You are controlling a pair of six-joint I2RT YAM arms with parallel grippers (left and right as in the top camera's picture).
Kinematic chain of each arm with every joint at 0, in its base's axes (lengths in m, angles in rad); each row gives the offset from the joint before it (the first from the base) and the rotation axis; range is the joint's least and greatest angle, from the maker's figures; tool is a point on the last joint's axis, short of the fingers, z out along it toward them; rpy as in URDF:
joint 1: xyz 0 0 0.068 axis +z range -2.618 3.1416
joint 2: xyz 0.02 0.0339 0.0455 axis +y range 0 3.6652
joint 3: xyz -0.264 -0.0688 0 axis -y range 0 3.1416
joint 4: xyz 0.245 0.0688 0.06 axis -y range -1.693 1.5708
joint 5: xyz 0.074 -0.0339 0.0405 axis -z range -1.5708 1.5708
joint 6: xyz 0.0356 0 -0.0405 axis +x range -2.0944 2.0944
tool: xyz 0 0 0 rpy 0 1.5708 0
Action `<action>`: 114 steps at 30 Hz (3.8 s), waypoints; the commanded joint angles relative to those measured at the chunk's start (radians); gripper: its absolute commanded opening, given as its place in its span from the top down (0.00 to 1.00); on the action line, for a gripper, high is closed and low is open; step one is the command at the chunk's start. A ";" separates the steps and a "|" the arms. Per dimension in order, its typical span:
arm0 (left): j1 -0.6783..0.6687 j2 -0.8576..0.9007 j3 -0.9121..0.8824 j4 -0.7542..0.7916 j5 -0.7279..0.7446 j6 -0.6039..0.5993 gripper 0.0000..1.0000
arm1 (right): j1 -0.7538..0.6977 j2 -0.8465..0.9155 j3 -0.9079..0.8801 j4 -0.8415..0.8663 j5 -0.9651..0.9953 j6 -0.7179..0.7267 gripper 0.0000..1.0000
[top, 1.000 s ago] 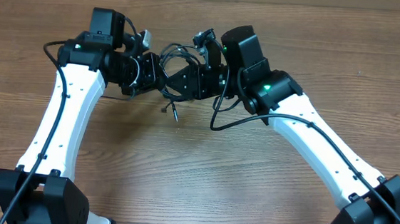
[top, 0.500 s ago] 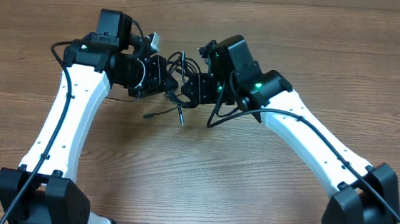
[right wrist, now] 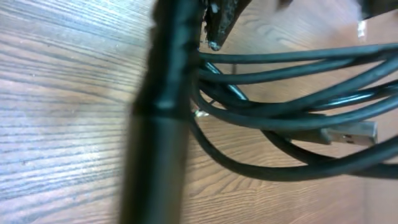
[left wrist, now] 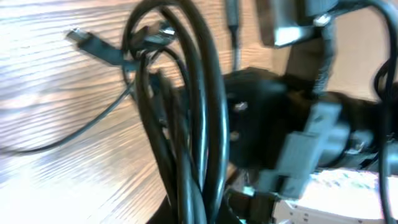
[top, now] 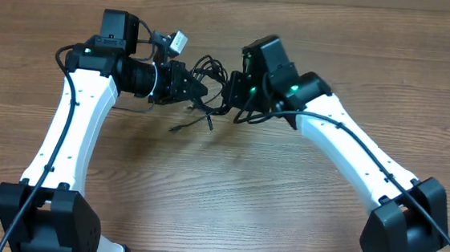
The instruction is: Untangle cables
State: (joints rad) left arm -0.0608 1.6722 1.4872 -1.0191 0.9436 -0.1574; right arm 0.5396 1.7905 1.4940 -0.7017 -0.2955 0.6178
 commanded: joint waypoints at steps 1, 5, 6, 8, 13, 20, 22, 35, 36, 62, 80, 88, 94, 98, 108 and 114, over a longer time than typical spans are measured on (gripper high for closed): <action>0.023 -0.040 0.023 -0.032 -0.163 -0.012 0.96 | -0.105 -0.002 -0.021 0.002 -0.100 -0.079 0.96; -0.005 -0.040 0.023 -0.066 -0.412 -0.003 0.96 | -0.145 -0.074 -0.021 0.011 -0.284 -0.142 0.96; -0.012 -0.040 0.023 -0.071 -0.461 -0.003 0.96 | -0.155 -0.096 -0.021 0.012 -0.314 -0.150 0.96; -0.019 -0.040 0.023 -0.072 -0.507 -0.001 0.96 | -0.179 -0.140 -0.021 0.015 -0.377 -0.156 0.96; -0.018 -0.040 0.023 -0.068 -0.535 0.035 0.95 | -0.232 -0.203 -0.021 0.016 -0.502 -0.155 0.96; -0.018 -0.040 0.023 -0.031 -0.407 0.035 0.96 | -0.210 -0.208 -0.021 0.014 -0.468 -0.155 0.96; -0.018 -0.040 0.023 -0.018 -0.289 0.036 0.95 | -0.155 -0.199 -0.022 0.018 -0.324 -0.115 0.96; -0.005 -0.040 0.023 0.025 0.121 0.063 0.96 | 0.021 -0.009 -0.022 0.108 -0.146 0.008 0.96; -0.002 -0.040 0.023 0.034 0.150 0.064 0.96 | 0.024 0.003 -0.022 0.104 -0.127 0.008 0.96; 0.100 -0.040 0.023 0.269 0.202 -0.668 0.95 | -0.218 -0.232 0.011 -0.120 -0.214 -0.006 0.22; 0.087 -0.040 0.023 0.332 0.258 -0.438 0.96 | -0.179 0.086 -0.008 -0.015 -0.453 -0.031 0.47; 0.109 -0.040 0.023 0.558 0.318 -0.668 0.96 | -0.172 0.087 -0.024 -0.124 -0.183 -0.024 0.68; 0.113 -0.040 0.023 0.668 0.340 -0.901 0.96 | -0.175 0.087 -0.063 -0.127 -0.111 -0.053 0.68; 0.113 -0.040 0.023 0.587 0.308 -0.944 0.95 | -0.203 0.073 -0.019 -0.092 -0.363 -0.248 0.53; 0.100 -0.040 0.023 0.169 -0.091 -0.998 0.96 | -0.203 -0.062 0.029 -0.100 -0.469 -0.286 0.48; 0.100 -0.040 0.023 0.010 -0.351 -1.289 0.95 | -0.178 -0.100 0.029 -0.123 -0.507 -0.287 0.47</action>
State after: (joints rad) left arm 0.0456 1.6600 1.4944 -0.9787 0.7734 -1.2575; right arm 0.3378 1.7302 1.4956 -0.8204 -0.7700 0.3447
